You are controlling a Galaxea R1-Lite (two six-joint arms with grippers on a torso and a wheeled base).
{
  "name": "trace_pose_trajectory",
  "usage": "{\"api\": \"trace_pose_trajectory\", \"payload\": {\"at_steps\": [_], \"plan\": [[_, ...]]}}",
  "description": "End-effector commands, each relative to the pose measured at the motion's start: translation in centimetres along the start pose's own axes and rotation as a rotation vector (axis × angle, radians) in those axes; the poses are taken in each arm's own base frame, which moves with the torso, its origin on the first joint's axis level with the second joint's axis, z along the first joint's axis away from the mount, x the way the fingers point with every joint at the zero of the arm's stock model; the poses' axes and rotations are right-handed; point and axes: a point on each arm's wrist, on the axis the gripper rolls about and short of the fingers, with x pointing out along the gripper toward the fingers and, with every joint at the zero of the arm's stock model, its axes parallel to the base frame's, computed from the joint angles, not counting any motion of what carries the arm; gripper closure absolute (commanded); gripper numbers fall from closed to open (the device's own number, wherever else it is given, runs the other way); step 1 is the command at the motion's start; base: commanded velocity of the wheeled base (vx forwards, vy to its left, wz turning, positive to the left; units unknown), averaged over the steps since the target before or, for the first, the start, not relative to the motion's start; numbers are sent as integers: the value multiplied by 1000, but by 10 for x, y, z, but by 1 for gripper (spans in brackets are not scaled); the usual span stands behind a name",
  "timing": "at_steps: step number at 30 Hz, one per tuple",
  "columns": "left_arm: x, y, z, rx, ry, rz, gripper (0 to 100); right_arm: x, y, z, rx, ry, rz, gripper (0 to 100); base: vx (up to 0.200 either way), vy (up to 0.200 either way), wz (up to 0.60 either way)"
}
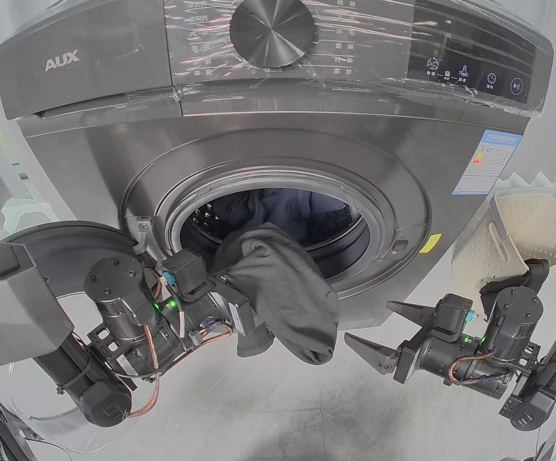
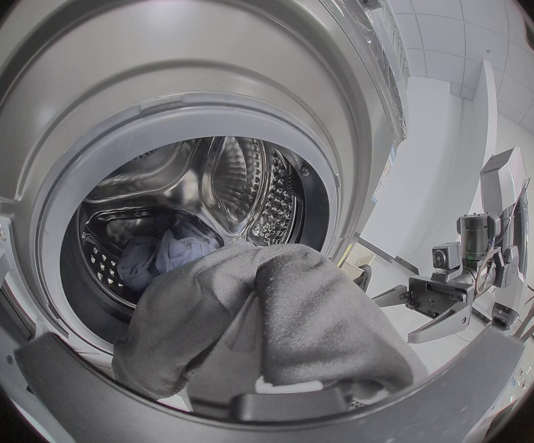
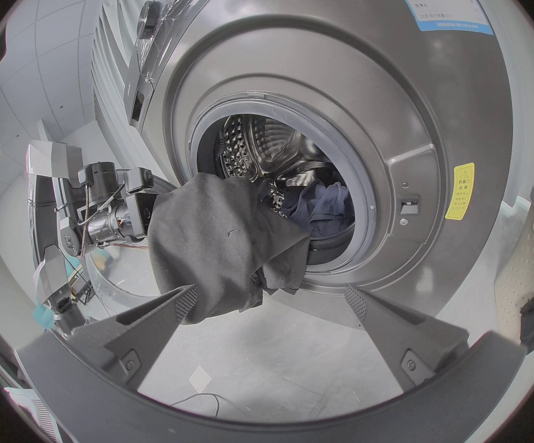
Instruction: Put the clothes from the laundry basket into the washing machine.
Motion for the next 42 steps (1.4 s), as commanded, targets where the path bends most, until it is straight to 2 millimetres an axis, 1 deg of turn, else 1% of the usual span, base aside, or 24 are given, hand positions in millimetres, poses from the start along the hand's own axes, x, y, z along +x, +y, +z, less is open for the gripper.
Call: {"api": "trace_pose_trajectory", "payload": {"at_steps": [1, 4, 8, 9, 11, 12, 13, 14, 18, 26, 30, 31, 34, 36, 37, 40, 42], "plan": [[1, -1, 0, 0, -1, -4, 100, -1, 3, -1, -2, 4, 12, 0, 0, 0, 0], [1, -1, 1, 0, -5, -4, 100, -2, 4, 0, -2, 0, 13, 0, 0, 0, 0], [1, -4, -5, 13, 15, -7, 100, -2, 5, 1, -3, -6, 18, 0, 0, 0, 0], [7, -4, -11, 28, 25, 9, 100, -2, 8, 1, -5, -7, 26, 0, 0, 0, 0], [17, -2, -14, 28, 17, 15, 100, -2, 8, 1, -5, -2, 30, 0, 0, 0, 0], [17, -2, -14, 28, 17, 15, 100, -2, 8, 1, -5, -2, 30, 0, 0, 0, 0], [27, -1, -20, 24, 16, 10, 100, -3, 9, 1, -5, -3, 32, 0, 0, 0, 0], [32, -1, -24, 23, 16, 9, 100, -3, 9, 0, -5, -2, 31, 0, 0, 0, 0], [50, 2, -29, 19, -8, 11, 100, -6, 13, 1, -7, -2, 47, 0, 0, 0, 0], [81, 8, -28, -37, -89, 14, 100, -7, 14, 0, -8, 1, 51, 0, 0, 0, 0], [102, 14, -37, -37, -124, 23, 100, -7, 14, 0, -8, 3, 52, 0, 0, 0, 0], [104, 14, -39, -37, -124, 23, 100, -7, 14, 0, -8, 3, 52, 0, 0, 0, 0], [117, 27, -43, -29, -153, 47, 100, -7, 14, 0, -8, 3, 52, 0, 0, 0, 0], [121, 29, -43, -28, -164, 49, 100, -7, 14, 0, -8, 3, 52, 0, 0, 0, 0], [129, 38, -42, -23, -192, 64, 100, -7, 14, 0, -8, 2, 52, 0, 0, 0, 0], [134, 43, -40, -20, -210, 77, 100, -7, 14, 0, -8, 2, 52, 0, 0, 0, 0], [144, 46, -39, -21, -228, 105, 100, -7, 14, 0, -9, 3, 52, 0, 0, 0, 0]]}}
